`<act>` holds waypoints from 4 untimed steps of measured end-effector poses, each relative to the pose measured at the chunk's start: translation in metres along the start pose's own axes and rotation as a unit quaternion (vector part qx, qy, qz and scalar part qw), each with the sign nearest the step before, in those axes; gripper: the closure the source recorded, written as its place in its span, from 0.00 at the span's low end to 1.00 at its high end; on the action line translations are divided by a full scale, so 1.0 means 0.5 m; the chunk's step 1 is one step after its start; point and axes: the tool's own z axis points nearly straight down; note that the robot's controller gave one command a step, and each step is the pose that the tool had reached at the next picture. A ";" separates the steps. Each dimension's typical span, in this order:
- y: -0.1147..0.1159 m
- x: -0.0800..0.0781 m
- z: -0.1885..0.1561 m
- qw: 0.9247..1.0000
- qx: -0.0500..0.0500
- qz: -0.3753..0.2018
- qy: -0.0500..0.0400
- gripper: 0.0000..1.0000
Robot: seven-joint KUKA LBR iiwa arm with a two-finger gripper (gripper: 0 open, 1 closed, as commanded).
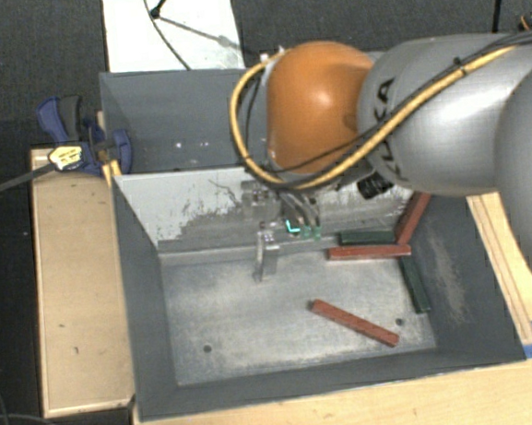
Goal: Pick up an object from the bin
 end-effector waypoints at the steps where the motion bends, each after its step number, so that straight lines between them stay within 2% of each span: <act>1: -0.183 0.072 0.044 1.000 0.002 0.021 -0.001 0.00; 2: -0.338 0.148 0.265 1.000 0.001 -0.001 0.001 0.00; 3: -0.330 0.142 0.256 1.000 0.000 -0.001 -0.003 1.00; 4: -0.316 0.105 -0.038 0.999 0.001 -0.042 -0.008 1.00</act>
Offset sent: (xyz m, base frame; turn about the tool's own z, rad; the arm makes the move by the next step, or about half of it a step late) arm -0.0352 -0.0860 -0.0211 0.0331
